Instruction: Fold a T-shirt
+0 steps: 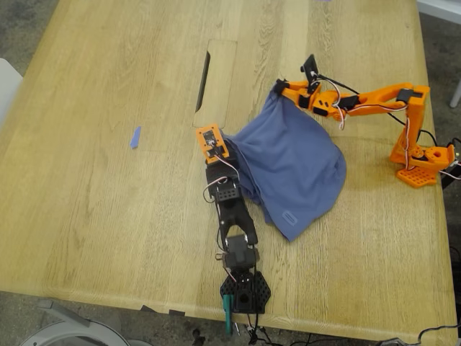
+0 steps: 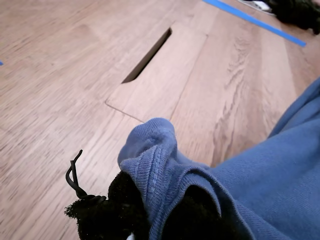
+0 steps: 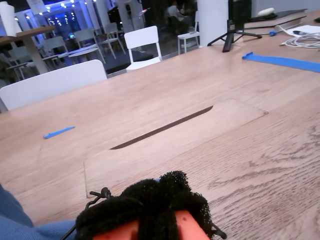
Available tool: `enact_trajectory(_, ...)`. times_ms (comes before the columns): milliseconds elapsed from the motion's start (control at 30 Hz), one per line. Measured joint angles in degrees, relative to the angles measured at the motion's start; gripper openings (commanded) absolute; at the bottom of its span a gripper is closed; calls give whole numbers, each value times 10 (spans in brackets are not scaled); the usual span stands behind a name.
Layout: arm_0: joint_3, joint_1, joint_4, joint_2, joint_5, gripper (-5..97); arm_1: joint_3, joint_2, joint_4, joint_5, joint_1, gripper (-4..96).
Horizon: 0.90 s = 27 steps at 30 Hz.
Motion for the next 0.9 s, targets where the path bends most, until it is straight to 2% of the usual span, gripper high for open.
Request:
enact_trajectory(333, -115, -34, -27, -139, -2, -3, -178, -144, 41, 0, 30, 0)
enact_trajectory(900, -425, -69, -27, -410, -3, -3, -580, -417, 137, 2, 76, 0)
